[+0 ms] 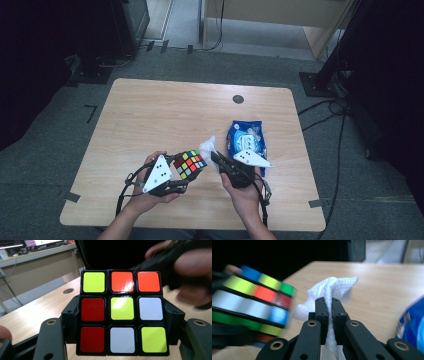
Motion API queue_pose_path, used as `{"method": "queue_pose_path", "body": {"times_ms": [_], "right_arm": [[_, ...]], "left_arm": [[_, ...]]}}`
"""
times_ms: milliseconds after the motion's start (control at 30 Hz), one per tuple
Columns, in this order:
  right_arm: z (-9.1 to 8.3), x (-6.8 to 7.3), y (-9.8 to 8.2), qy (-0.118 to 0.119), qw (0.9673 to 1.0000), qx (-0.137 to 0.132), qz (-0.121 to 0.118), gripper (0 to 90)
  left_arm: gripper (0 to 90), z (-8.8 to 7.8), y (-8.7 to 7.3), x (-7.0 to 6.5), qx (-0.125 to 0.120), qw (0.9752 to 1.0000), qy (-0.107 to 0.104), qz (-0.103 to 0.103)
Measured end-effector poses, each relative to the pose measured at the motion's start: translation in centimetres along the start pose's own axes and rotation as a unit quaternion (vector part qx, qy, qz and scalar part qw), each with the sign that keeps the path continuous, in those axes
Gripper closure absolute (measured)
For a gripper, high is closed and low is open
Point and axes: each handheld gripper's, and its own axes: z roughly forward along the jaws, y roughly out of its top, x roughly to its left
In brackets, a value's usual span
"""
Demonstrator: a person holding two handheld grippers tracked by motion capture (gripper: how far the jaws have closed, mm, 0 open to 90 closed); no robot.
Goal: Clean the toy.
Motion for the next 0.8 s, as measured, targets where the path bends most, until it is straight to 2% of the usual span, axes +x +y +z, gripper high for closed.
{"method": "queue_pose_path", "body": {"times_ms": [133, 233, 333, 433, 533, 600, 700, 767, 800], "right_arm": [[-1.5, 2.6, 1.6, 0.044, 0.9978, -0.040, -0.029, 87.8], [-2.0, 4.3, 2.1, 0.064, 0.9954, -0.053, -0.047, 87.8], [-1.7, 4.5, 1.8, 0.064, 0.9955, -0.050, -0.048, 87.8], [-1.2, 3.8, 1.1, 0.067, 0.9968, -0.039, -0.021, 87.7], [-0.7, 2.8, 0.6, 0.056, 0.9979, -0.031, 0.001, 87.7], [-0.4, 2.1, 0.2, 0.041, 0.9988, -0.025, 0.006, 87.7], [0.4, 0.6, -0.7, 0.003, 1.0000, 0.001, 0.003, 87.6], [1.2, -0.9, -1.7, -0.037, 0.9989, 0.028, 0.004, 87.4], [1.4, -1.5, -2.1, -0.046, 0.9982, 0.037, 0.008, 87.1]], "left_arm": [[34.4, 0.4, -0.2, -0.2, 0.011, 0.9999, 0.002, 0.004], [34.4, 0.5, 0.0, -0.8, 0.010, 0.9999, -0.003, 0.011], [34.4, 0.4, 0.3, -1.1, 0.005, 0.9999, -0.006, 0.015], [34.4, 0.3, 0.4, -1.2, 0.006, 0.9998, -0.003, 0.018], [34.4, 0.2, 0.5, -1.0, 0.002, 0.9999, -0.003, 0.014], [34.4, 0.0, 0.6, -0.8, 0.000, 0.9999, 0.002, 0.013], [34.4, -0.4, 0.6, -0.4, -0.009, 0.9999, 0.006, 0.003], [34.4, -0.6, 0.7, 0.0, -0.014, 0.9998, 0.011, 0.000], [34.4, -0.7, 0.7, 0.1, -0.014, 0.9998, 0.015, -0.001]]}}
